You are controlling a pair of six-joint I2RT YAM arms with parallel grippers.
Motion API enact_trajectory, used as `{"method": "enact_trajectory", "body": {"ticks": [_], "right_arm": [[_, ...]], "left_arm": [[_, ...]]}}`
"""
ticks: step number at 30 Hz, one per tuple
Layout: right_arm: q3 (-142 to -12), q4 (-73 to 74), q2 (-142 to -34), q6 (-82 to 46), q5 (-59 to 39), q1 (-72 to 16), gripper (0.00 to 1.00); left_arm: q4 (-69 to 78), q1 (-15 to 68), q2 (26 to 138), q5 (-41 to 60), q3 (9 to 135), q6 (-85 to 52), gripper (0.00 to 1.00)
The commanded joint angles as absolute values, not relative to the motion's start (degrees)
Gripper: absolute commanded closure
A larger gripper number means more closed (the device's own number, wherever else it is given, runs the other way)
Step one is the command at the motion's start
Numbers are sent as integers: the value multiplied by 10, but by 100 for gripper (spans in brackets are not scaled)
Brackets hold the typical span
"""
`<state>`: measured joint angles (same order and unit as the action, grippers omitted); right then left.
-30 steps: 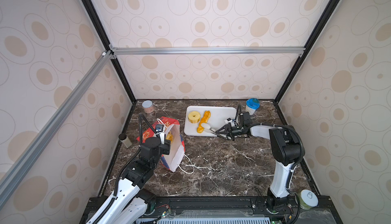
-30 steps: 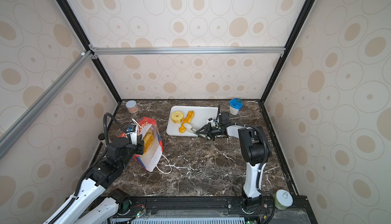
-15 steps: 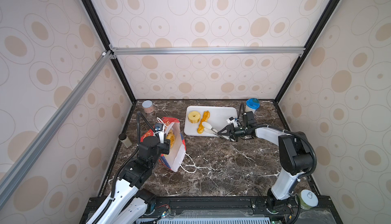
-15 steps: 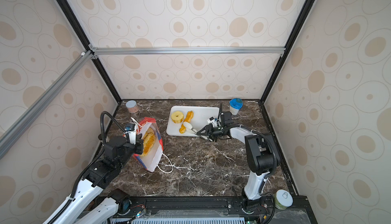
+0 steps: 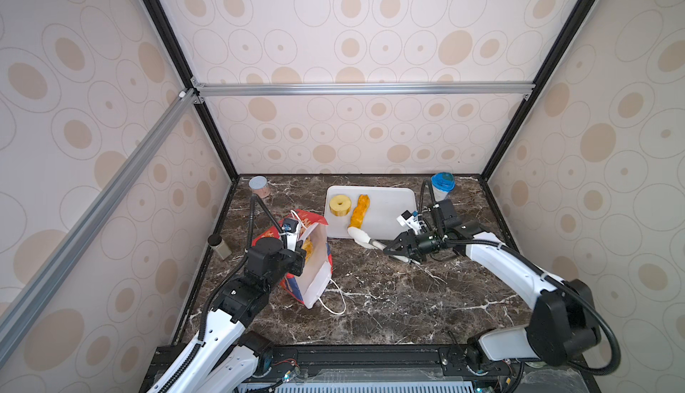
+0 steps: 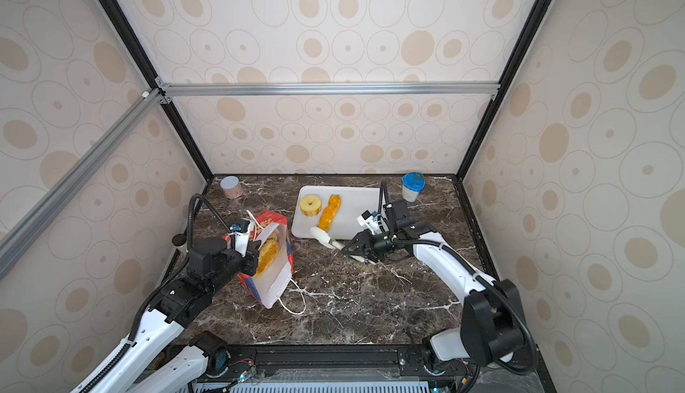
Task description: Take the fake bread out of the paper bag
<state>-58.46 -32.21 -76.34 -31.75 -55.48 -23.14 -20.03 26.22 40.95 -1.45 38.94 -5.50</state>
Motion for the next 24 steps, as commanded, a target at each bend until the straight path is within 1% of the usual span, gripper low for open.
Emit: {"method": "enact_trajectory", "body": {"ticks": [1,6,10,13,18,24], "right_arm": [[-575,-373,-689,-337,-553,-278,57],[-559,-353,-625,-422,-516,-375,56],[-535,-284,-641,-477,-492,-435,56],[-541,-253,-701,-471,-489,-446,55],[-613,-225,-821,-451,-485,-449,55],[-707,-245,-935,-417,-491,-449,55]], "left_arm": [[-186,263,412,4,407,-46,100],[-171,266,422,13,398,-54,100],[-155,270,425,16,386,-54,100],[-144,273,426,26,379,-54,100],[-140,281,426,25,374,-49,100],[-136,284,419,17,362,-47,100]]}}
